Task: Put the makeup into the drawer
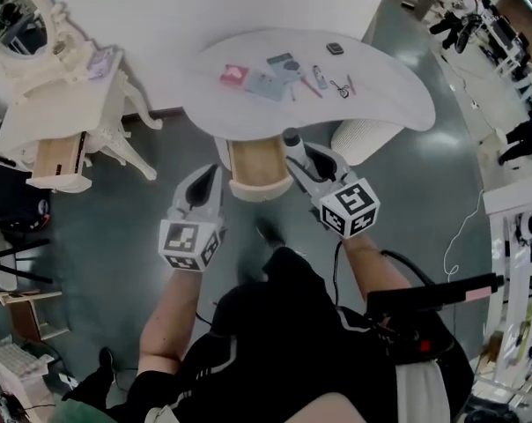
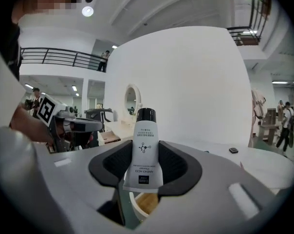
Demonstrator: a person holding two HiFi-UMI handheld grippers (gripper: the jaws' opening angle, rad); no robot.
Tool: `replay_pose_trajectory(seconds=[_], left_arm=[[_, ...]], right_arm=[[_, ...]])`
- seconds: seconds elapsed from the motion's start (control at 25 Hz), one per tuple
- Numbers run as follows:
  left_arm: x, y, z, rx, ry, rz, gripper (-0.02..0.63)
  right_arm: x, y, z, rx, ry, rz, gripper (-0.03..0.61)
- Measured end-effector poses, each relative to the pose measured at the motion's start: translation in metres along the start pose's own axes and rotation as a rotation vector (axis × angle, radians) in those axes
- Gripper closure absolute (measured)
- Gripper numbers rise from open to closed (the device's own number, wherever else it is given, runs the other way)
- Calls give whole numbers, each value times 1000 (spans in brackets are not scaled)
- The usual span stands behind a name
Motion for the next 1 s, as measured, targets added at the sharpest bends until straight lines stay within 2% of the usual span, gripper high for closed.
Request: replay_pose_trajectory(seconds=[0.16,0.32,0.56,0.68,1.0], left_arm=[[-25,-29,-15,12,10,-44,614],[-53,-56,-28,29,56,-94,614],[-107,-87,-52,76,95,-174,614],[-136,-100,-62,106,131,-185,614],[-218,-113,-68,112,174,-327,614]], right_arm=[[-29,-40,13,84,38,-72,407],[-65,-75,34,164,77,-164,407],[-126,-116,50,301,204,-309,407],[-158,-130,56,360,260,-366,407],[-240,-153,53,561,362,-522,407]])
Point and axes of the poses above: the fingertips, and each gripper's own axes: y backward along the fingers, z to its right, x out of its top, the point moved 1 cm from there along y, backward along the fingers, and after that the axes turned 3 degrees about z, right-handed, at the moved point
